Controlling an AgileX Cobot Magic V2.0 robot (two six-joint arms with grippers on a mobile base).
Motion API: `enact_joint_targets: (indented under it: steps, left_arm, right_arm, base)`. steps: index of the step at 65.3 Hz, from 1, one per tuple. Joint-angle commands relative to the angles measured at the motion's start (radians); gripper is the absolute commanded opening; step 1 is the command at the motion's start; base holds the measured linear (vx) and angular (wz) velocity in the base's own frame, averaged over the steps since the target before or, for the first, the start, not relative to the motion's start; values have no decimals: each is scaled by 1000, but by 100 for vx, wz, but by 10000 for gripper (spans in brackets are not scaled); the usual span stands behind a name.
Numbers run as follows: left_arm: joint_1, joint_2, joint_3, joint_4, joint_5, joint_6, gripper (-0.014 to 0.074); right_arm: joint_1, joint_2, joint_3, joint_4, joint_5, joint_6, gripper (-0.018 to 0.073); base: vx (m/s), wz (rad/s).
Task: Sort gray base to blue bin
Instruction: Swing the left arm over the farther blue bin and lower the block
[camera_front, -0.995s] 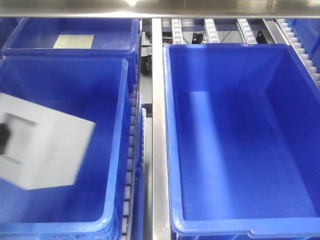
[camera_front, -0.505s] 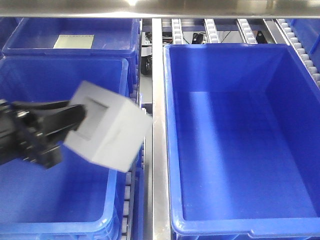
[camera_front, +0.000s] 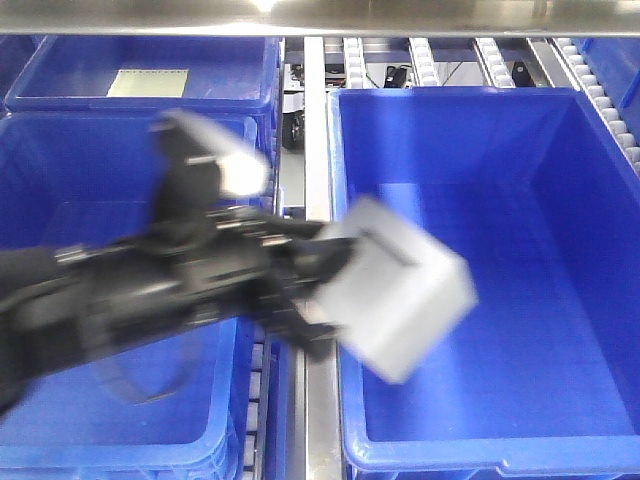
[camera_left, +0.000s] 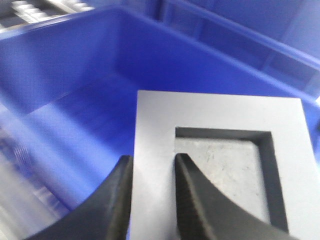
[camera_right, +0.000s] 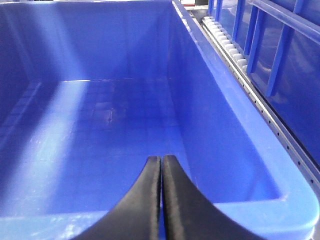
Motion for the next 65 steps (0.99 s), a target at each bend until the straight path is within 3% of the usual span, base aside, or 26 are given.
enact_joint_targets:
  steps: [1, 11, 32, 43, 65]
  left_arm:
    - [-47, 59, -128, -85, 27, 3, 1]
    - [-79, 236, -287, -86, 82, -8, 2]
    - [-124, 568, -543, -84, 48, -13, 6]
    - [-124, 627, -565, -81, -57, -13, 14]
    - [-130, 684, -536, -74, -92, -11, 125]
  right_arm:
    - [0, -2, 2, -7, -73, -13, -5]
    - [0, -2, 2, -7, -73, -13, -5]
    - [0, -2, 2, -7, -73, -13, -5]
    - [0, -2, 2, -7, -73, -13, -5]
    - [0, -2, 2, -7, -73, -13, -5]
  base:
    - [0, 0]
    - [0, 0]
    - [0, 0]
    - [0, 0]
    - [0, 0]
